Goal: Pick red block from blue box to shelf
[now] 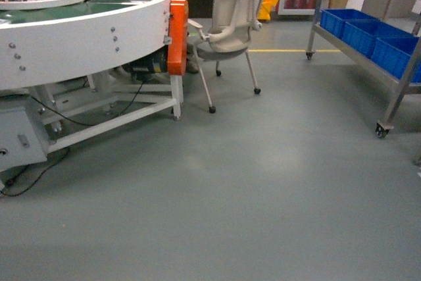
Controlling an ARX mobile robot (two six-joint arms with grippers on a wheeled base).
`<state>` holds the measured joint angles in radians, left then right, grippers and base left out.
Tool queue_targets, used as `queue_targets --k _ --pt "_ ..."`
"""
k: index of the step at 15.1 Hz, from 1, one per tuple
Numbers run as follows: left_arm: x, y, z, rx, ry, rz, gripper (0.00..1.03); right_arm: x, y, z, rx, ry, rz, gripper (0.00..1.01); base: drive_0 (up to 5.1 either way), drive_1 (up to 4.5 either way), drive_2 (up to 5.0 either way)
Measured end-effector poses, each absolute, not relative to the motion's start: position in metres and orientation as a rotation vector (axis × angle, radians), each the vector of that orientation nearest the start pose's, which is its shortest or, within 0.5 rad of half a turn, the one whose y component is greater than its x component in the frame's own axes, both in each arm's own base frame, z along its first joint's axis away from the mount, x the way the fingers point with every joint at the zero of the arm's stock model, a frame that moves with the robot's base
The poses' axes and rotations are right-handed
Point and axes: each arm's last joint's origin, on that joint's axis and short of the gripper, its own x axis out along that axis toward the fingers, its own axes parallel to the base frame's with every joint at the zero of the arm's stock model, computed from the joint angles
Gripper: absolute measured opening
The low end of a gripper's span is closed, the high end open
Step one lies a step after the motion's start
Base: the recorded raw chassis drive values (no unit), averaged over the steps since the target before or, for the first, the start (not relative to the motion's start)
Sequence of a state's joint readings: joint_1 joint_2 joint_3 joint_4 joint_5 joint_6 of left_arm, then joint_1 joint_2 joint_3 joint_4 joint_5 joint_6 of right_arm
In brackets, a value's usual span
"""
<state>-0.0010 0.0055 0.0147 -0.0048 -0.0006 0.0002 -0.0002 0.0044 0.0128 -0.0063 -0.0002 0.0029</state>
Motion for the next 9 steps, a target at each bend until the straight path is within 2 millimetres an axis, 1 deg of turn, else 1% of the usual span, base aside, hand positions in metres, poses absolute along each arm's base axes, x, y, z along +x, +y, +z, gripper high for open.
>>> queue_targets --k 9 --pt "0.0971 -0.0001 0.1676 0.001 -0.004 -0.001 0.98 0.0972 0.0 0.1669 0.003 -0.002 0.0 0.28 2.4 2.4 -5.1"
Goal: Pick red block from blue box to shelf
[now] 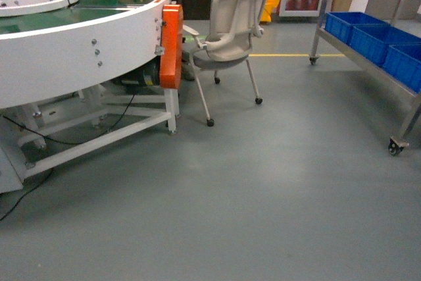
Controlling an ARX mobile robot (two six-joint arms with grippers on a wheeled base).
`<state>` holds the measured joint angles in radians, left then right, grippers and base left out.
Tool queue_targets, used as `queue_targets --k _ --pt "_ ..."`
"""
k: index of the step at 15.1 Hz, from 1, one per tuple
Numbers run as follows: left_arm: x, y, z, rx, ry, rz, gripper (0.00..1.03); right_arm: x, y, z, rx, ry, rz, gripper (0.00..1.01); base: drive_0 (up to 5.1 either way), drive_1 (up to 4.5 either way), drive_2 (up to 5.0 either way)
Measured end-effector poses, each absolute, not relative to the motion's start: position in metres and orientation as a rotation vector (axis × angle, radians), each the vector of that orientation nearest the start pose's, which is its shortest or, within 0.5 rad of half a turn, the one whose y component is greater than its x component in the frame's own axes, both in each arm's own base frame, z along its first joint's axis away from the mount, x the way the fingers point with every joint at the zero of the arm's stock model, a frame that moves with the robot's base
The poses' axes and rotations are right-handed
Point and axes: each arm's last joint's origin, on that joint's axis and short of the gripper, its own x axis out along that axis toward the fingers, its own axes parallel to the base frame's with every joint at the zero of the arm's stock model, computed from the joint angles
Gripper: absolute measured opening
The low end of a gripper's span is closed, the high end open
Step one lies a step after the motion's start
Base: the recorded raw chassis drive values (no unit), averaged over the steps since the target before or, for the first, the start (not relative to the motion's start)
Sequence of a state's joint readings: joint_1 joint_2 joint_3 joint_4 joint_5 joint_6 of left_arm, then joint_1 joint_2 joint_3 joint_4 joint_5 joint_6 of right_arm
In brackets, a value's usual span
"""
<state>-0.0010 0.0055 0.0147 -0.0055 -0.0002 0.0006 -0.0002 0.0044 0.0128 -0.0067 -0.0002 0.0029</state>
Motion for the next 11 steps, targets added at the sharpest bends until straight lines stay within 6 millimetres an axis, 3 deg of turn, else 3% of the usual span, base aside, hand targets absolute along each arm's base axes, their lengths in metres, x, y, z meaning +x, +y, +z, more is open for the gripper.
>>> queue_targets --k 11 --pt "0.0971 -0.0001 0.1676 0.001 -0.004 0.0 0.98 0.0972 0.0 0.1674 0.003 -0.007 0.0 0.28 2.4 2.4 -5.1"
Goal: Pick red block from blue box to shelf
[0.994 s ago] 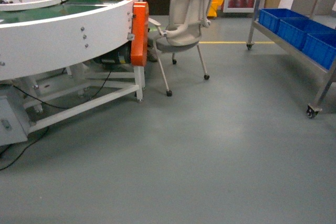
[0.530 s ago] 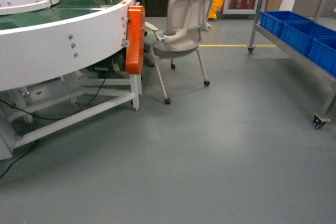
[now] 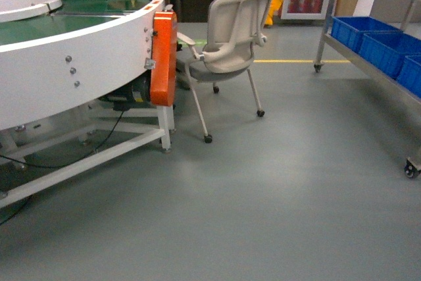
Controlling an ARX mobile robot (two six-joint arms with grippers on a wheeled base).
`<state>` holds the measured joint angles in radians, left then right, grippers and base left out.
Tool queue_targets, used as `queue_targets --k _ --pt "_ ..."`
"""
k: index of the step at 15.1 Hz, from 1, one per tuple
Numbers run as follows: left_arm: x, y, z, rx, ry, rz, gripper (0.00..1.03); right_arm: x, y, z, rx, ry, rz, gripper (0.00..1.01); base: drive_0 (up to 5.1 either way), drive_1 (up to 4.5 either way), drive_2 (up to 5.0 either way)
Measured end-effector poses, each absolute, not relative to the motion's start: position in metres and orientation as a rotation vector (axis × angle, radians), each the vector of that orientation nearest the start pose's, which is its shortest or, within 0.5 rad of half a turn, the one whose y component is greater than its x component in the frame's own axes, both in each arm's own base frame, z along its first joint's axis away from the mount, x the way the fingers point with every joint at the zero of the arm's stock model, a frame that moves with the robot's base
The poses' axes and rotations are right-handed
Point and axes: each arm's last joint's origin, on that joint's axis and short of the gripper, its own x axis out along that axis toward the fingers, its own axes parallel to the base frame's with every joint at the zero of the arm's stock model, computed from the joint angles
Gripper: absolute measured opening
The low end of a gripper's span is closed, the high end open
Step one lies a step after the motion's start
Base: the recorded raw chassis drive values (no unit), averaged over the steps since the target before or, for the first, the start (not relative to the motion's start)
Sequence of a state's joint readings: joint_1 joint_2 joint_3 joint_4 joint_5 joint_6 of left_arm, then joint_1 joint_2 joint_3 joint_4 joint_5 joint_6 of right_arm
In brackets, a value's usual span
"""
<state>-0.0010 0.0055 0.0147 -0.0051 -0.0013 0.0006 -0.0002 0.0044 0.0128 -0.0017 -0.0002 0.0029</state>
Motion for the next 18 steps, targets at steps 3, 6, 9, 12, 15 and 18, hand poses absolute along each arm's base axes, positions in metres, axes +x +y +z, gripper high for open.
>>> queue_targets --k 3,6,9,12,15,18 --pt "0.0971 -0.0001 0.1677 0.0 -0.005 0.0 0.98 0.0972 0.0 0.1671 0.003 -0.004 0.0 0.28 2.4 2.4 -5.1" --pt "0.0971 -0.0001 0.1678 0.001 -0.006 0.0 0.98 0.0972 0.0 0.1674 0.003 -0.007 0.0 0.28 2.4 2.4 -5.1" --pt "0.0971 -0.0001 0.1674 0.001 -0.002 0.0 0.98 0.0972 0.0 0.1669 0.003 -0.002 0.0 0.28 2.4 2.4 -5.1" --pt "0.0971 -0.0001 0.1677 0.001 -0.006 0.0 0.98 0.0972 0.0 0.1671 0.003 -0.004 0.0 0.28 2.4 2.4 -5.1" --pt "0.0971 -0.0001 0.1679 0.001 -0.007 0.0 0.98 0.0972 0.0 0.1674 0.003 -0.007 0.0 0.28 1.6 3.03 -4.9" --pt "0.0971 -0.0001 0.1678 0.0 -0.006 0.0 0.98 0.0972 0.0 0.1668 0.003 -0.001 0.001 0.28 0.0 4.29 -4.4"
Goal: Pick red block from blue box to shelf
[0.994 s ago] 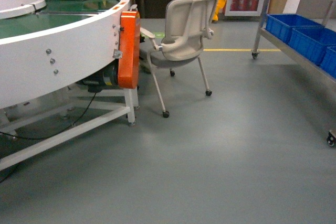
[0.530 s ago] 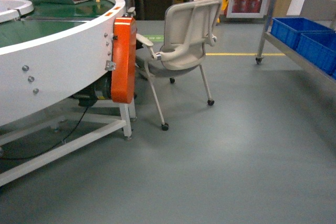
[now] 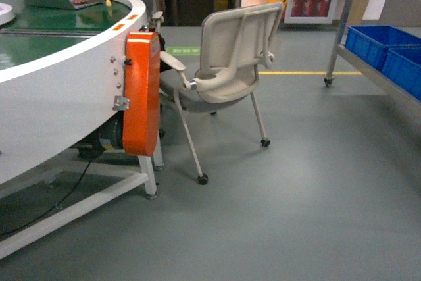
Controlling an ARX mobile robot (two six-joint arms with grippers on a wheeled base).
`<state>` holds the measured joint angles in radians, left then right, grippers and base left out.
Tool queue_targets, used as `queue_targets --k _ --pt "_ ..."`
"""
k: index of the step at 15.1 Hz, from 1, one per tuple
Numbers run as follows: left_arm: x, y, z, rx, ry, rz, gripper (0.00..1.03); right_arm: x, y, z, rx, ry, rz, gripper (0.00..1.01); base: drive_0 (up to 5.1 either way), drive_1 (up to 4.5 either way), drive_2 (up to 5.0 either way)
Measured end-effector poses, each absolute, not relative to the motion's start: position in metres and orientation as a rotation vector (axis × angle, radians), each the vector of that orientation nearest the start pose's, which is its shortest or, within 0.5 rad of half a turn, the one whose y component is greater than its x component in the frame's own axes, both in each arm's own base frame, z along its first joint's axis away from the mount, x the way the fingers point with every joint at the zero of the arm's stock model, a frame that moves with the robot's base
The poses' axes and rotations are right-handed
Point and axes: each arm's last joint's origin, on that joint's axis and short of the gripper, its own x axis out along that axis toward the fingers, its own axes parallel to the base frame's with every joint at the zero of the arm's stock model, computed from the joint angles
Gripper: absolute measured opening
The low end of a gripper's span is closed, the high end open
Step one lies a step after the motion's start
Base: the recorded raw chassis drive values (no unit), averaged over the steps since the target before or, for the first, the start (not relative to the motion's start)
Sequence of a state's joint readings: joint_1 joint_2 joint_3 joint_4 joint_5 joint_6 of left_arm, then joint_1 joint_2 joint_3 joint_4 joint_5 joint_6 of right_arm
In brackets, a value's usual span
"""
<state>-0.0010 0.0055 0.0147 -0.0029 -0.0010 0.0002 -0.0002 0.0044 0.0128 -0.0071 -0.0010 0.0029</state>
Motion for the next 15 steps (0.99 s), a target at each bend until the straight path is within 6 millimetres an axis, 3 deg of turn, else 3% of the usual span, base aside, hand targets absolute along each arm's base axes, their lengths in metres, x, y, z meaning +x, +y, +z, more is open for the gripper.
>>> queue_targets --k 9,15 --pt "0.0971 0.0001 0.1677 0.001 -0.006 0.001 0.98 0.0972 0.0 0.1671 0.002 -0.004 0.0 0.28 0.0 4.29 -4.4" --pt "0.0971 0.0001 0.1677 0.001 -0.005 0.001 0.98 0.0972 0.0 0.1671 0.003 -0.004 0.0 0.28 -1.7 -1.69 -1.7"
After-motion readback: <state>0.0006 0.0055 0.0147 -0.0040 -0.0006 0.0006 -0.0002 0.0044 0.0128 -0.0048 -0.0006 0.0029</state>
